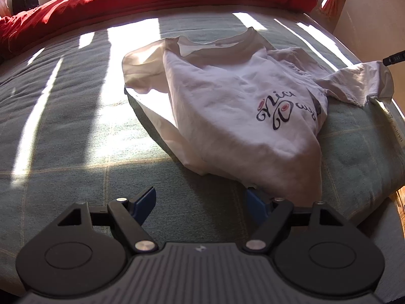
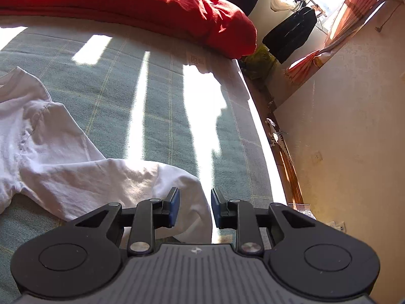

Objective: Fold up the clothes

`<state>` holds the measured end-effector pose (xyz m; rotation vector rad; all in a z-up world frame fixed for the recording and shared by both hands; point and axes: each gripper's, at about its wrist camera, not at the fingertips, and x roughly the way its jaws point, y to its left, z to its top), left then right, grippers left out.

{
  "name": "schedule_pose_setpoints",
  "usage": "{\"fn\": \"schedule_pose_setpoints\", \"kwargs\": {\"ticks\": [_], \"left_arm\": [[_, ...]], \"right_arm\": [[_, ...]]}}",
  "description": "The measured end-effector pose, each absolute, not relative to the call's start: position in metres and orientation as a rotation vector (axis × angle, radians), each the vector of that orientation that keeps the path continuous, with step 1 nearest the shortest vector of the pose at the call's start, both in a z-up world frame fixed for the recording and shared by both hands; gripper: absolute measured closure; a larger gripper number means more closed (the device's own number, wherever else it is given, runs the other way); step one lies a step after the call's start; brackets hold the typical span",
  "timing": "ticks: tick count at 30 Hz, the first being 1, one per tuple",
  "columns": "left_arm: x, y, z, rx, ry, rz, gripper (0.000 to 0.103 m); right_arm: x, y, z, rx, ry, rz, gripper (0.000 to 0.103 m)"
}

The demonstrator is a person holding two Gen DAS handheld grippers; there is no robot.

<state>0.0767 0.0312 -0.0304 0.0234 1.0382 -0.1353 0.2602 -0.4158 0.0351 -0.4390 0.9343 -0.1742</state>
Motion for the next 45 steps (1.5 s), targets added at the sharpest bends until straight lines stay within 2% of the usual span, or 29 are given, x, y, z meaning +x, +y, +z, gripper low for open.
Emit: {"fn": "schedule_pose_setpoints", "kwargs": {"ticks": [1,6,9,19,23,30,33,35,36,37,38,39,40,41,45], "left_arm": [[0.076,0.033,-0.03,0.02,1.037,-0.134,0.025],[0.074,0.048,-0.028,-0.024,1.025,-0.116,0.025],[0.075,0.055,-0.028,-0.033,1.022,-0.1,0.021],[0.067,0.062,-0.033,-0.024,1.043,-0.083,0.021],[0.063,0.067,-0.035,-0.023,1.053,-0.073,0.021],[0.061,0.074,-0.038,-0.041,1.061,-0.071,0.021],[0.061,0.075,-0.039,-0.046,1.063,-0.073,0.021],[0.062,0.074,-0.04,-0.046,1.064,-0.077,0.021],[0.062,0.074,-0.04,-0.046,1.063,-0.077,0.021],[0.062,0.074,-0.04,-0.046,1.062,-0.08,0.021],[0.062,0.074,-0.04,-0.048,1.061,-0.086,0.021],[0.062,0.074,-0.04,-0.05,1.061,-0.092,0.021],[0.062,0.073,-0.041,-0.05,1.061,-0.097,0.021],[0.062,0.073,-0.041,-0.049,1.063,-0.097,0.021],[0.065,0.069,-0.043,-0.038,1.07,-0.097,0.021]], "right_arm": [[0.258,-0.411,0.039,-0.432,0.926,-0.16,0.063],[0.244,-0.376,0.056,-0.395,0.9,-0.046,0.062],[0.231,-0.348,0.065,-0.326,0.91,0.091,0.062],[0.162,-0.195,0.062,-0.367,0.938,0.616,0.056],[0.145,-0.162,0.048,-0.438,0.951,0.681,0.048],[0.115,-0.104,0.023,-0.567,0.973,0.785,0.047],[0.102,-0.08,0.013,-0.622,0.981,0.83,0.038],[0.096,-0.075,0.003,-0.698,0.956,0.82,0.037],[0.094,-0.074,-0.001,-0.738,0.94,0.814,0.038],[0.092,-0.075,-0.006,-0.776,0.922,0.808,0.045],[0.092,-0.076,-0.008,-0.8,0.911,0.802,0.057],[0.093,-0.079,-0.009,-0.809,0.904,0.799,0.064],[0.095,-0.082,-0.007,-0.81,0.897,0.793,0.076],[0.097,-0.086,-0.005,-0.796,0.895,0.789,0.081],[0.111,-0.106,0.008,-0.74,0.897,0.762,0.084]]}}
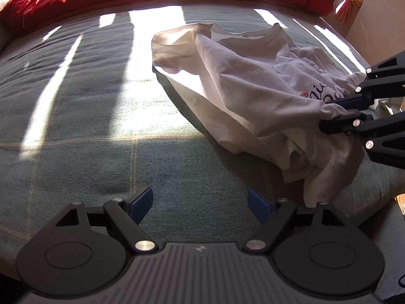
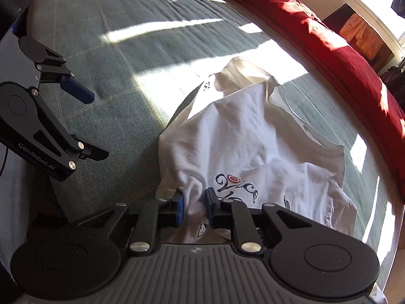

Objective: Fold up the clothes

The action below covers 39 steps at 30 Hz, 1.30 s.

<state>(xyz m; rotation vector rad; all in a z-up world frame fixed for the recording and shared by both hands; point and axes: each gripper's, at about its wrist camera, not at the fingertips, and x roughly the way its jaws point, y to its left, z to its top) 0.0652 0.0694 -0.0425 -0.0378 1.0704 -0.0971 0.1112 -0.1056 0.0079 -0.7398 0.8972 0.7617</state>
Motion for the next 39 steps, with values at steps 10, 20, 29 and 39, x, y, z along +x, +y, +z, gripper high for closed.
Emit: {"fn": "schedule_pose_setpoints", "kwargs": {"ticks": [10,20,29,39], "left_arm": [[0.081,0.061,-0.041,-0.281,1.042,-0.234,0.023],[0.098,0.041,-0.054,-0.41,1.091,-0.279,0.03],[0.107,0.043,-0.087,-0.784,1.094,-0.223,0.03],[0.123,0.034,-0.113,-0.912,1.045,-0.112,0.03]], "right_arm": [[0.148,-0.161,0.009,-0.637,0.941,0.593,0.083],[0.171,-0.2,-0.015,-0.566,0.984,0.486,0.072],[0.155,-0.223,0.028,-0.422,0.926,0.565,0.065],[0.15,-0.237,0.039,-0.383,0.879,0.575,0.065]]}}
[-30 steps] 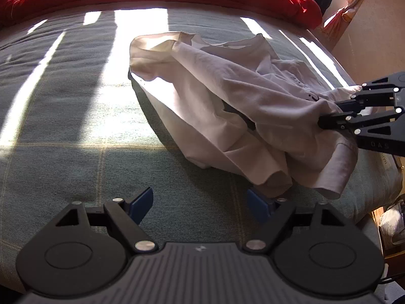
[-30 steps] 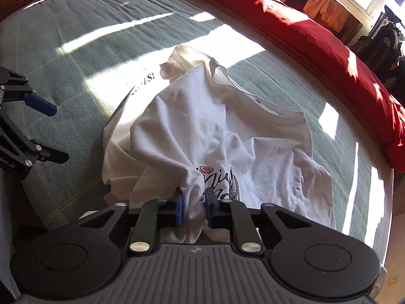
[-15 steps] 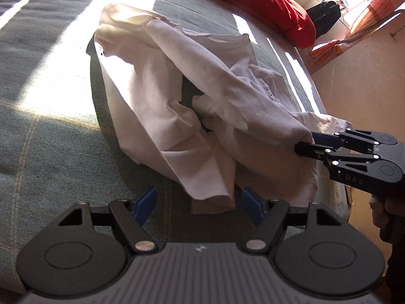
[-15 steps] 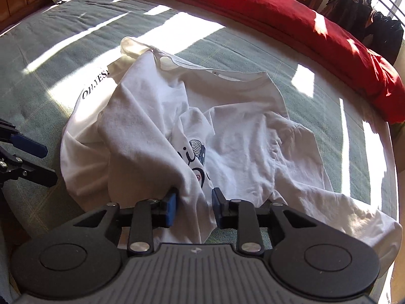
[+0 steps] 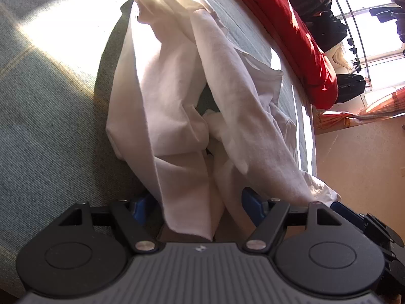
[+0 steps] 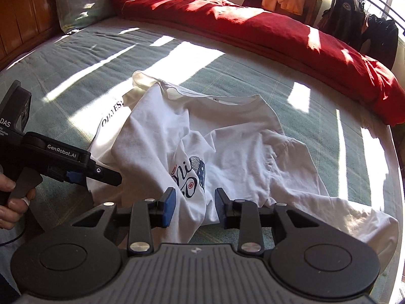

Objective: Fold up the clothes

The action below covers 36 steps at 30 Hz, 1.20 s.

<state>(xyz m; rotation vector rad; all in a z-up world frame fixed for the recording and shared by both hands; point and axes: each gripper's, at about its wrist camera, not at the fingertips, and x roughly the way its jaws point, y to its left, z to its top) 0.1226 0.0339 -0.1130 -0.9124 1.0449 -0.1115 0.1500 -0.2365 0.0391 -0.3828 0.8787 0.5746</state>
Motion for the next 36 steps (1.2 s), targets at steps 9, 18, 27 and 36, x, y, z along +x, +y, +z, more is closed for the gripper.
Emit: {"fn": "schedule_pose_setpoints", "kwargs": {"ticks": [9,18,27,36], "left_arm": [[0.118,0.033,-0.086,-0.698,1.0,-0.052,0.082],[0.122,0.03,-0.103,-0.724,1.059,-0.048,0.077],[0.126,0.02,-0.106,-0.743,1.037,-0.044,0.063],[0.12,0.019,-0.098,-0.64,1.021,0.004,0.091]], "right_arm": [[0.148,-0.247,0.045,-0.358,0.857,0.564,0.065],[0.143,-0.244,0.049,-0.341,0.848,0.559,0.065],[0.139,-0.244,0.053,-0.345,0.842,0.551,0.06],[0.132,-0.251,0.051,-0.28,0.852,0.58,0.052]]}}
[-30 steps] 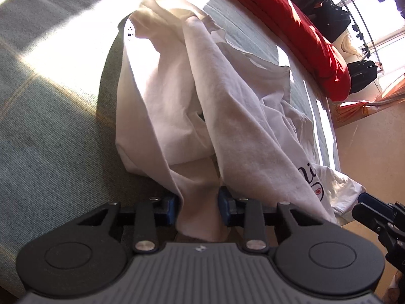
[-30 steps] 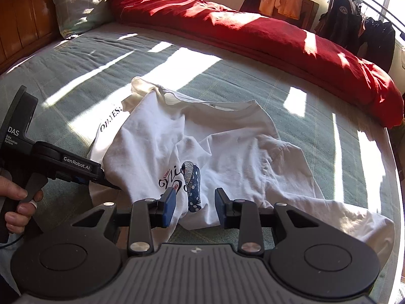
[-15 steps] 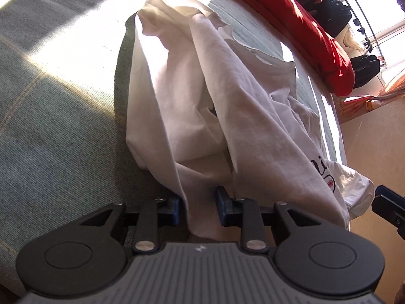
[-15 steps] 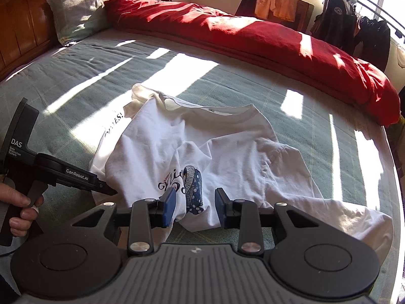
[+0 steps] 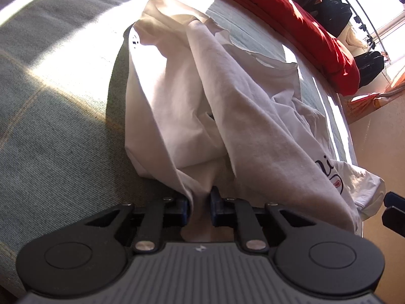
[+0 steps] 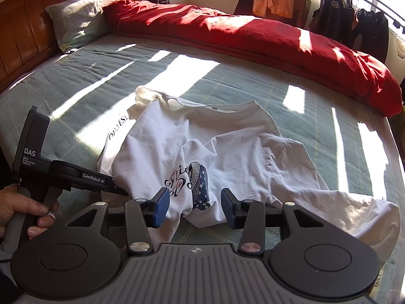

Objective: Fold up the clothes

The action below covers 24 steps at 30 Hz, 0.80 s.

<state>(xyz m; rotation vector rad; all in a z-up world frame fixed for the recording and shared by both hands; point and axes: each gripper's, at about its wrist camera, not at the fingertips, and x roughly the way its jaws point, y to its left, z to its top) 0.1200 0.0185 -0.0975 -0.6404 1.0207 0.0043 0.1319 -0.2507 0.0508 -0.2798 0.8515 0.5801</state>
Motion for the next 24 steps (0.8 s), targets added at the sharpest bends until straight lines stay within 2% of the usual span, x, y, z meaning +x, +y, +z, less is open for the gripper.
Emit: {"fn": "schedule_pose_setpoints", "kwargs": {"ticks": [5,13,20,21,22,23,24], "left_arm": [[0.115,0.032,-0.083,-0.57,0.995,0.004,0.098],[0.108,0.067,-0.051,-0.45,0.931,0.028,0.1],[0.104,0.097,-0.039,-0.483,0.923,0.002,0.098],[0.102,0.096,-0.044,-0.496,0.935,-0.005,0.098],[0.1,0.095,-0.048,-0.509,0.947,-0.012,0.092],[0.098,0.094,-0.053,-0.529,0.958,-0.015,0.081],[0.096,0.093,-0.058,-0.56,0.965,-0.013,0.076]], "right_arm": [[0.123,-0.257,0.053,-0.254,0.838,0.595,0.048],[0.116,-0.278,0.064,-0.176,0.795,0.558,0.046],[0.115,-0.285,0.065,-0.152,0.791,0.53,0.046],[0.115,-0.284,0.065,-0.153,0.791,0.531,0.046],[0.115,-0.284,0.065,-0.154,0.792,0.532,0.045],[0.115,-0.283,0.065,-0.155,0.792,0.534,0.045],[0.114,-0.282,0.065,-0.156,0.793,0.535,0.045]]}}
